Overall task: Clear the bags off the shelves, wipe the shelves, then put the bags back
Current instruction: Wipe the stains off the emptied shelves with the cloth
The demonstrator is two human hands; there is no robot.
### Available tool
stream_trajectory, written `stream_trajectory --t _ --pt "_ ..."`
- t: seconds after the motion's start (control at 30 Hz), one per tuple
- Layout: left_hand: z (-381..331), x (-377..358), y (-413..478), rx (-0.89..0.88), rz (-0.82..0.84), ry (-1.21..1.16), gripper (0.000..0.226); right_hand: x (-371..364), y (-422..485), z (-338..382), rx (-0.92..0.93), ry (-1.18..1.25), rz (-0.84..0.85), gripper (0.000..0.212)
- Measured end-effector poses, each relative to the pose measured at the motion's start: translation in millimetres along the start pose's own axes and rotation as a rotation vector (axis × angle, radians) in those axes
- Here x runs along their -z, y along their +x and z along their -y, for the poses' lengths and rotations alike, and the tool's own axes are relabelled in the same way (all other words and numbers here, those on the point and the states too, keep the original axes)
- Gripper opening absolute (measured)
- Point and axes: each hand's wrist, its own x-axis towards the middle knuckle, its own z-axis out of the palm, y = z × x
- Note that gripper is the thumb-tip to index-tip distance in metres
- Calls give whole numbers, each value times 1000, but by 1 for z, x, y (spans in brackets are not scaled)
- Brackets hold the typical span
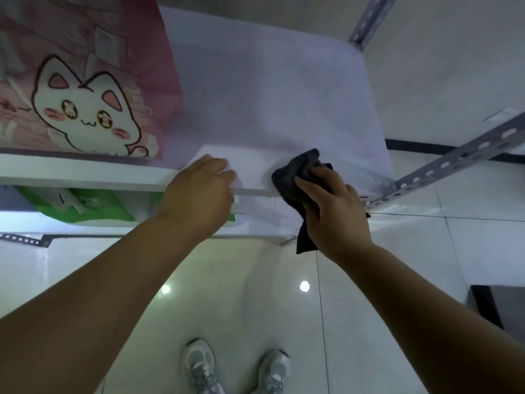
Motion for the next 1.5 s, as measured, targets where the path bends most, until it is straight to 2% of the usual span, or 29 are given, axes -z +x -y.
stream_trajectory --t 0.2,0.33,0.43,0.53,0.8,1.0,1.17,1.3,1.43,1.5 --pt "-33 -13 -51 23 -50 -65 22 -3 -48 -13 76 114 86 36" --pt "-55 -52 -83 119 116 -103 27 -28 -80 -33 91 98 294 38" --pt "-66 -85 -99 215 242 -95 31 -45 -94 -51 49 94 370 40" --pt "-70 -115 -108 236 312 -37 32 -63 -102 -71 6 105 369 40" --pt "-39 -200 -99 253 318 -48 30 -148 -100 -111 -123 93 321 34" --pt "-18 -269 -64 188 233 -52 28 -219 -87 -138 -123 84 274 33" --pt "-5 -317 -32 100 160 -1 23 -262 -67 -156 -135 99 101 38" --pt "3 -348 -14 75 110 53 24 -291 -50 -162 -166 82 37 45" --pt "18 -372 0 78 113 118 17 -317 -26 -167 -310 -32 128 53" --pt "27 -378 6 84 110 166 19 -328 -16 -164 -270 -103 169 53"
